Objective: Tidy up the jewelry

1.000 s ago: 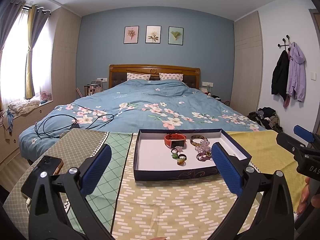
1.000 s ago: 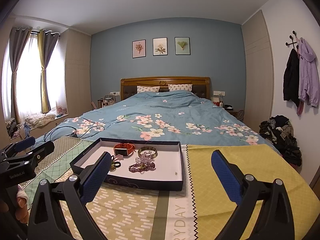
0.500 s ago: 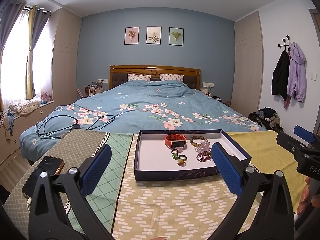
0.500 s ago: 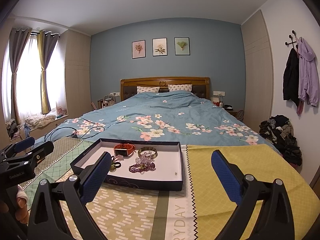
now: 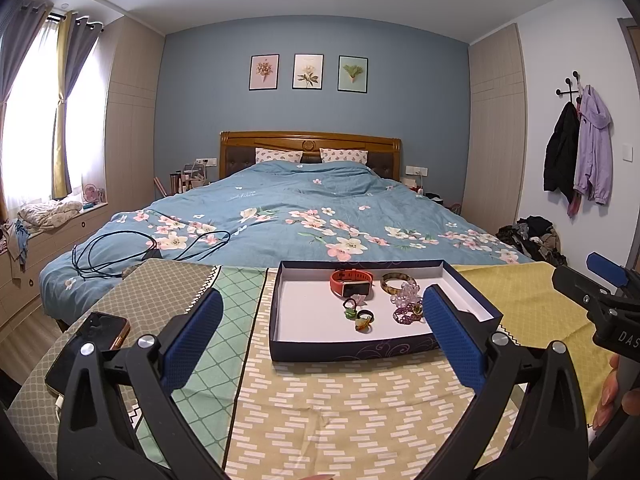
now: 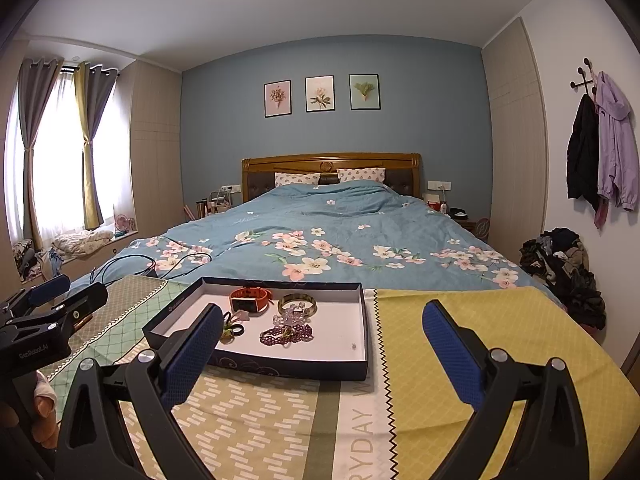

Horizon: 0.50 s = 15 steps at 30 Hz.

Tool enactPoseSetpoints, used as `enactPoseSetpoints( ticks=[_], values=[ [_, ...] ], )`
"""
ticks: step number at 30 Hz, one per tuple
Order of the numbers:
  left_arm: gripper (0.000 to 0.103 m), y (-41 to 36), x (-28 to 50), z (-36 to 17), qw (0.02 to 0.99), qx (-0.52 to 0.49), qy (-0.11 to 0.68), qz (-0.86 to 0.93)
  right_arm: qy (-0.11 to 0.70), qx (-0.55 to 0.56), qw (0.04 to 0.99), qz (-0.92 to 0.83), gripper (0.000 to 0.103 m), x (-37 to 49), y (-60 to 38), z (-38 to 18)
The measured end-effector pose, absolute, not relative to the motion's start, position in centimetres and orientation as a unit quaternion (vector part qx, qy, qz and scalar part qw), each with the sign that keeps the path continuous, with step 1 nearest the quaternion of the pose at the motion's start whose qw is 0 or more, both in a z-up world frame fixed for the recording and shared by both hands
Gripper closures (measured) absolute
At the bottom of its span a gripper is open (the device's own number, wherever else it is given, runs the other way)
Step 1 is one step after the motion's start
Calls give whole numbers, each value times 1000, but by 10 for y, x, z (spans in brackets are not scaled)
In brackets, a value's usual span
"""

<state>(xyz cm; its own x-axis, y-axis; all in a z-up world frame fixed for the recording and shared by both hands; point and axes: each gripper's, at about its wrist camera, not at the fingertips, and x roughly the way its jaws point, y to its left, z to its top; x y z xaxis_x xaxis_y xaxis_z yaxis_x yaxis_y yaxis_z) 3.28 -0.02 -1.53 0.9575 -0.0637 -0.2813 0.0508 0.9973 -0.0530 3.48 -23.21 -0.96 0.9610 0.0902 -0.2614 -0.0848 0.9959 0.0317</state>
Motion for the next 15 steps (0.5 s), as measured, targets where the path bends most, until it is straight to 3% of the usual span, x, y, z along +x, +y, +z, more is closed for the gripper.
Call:
enactPoseSetpoints(
  ticks=[15],
  values=[
    [5, -1, 32, -16, 989, -22, 143, -29, 132, 12, 990, 46, 7, 36, -230, -10]
  ],
)
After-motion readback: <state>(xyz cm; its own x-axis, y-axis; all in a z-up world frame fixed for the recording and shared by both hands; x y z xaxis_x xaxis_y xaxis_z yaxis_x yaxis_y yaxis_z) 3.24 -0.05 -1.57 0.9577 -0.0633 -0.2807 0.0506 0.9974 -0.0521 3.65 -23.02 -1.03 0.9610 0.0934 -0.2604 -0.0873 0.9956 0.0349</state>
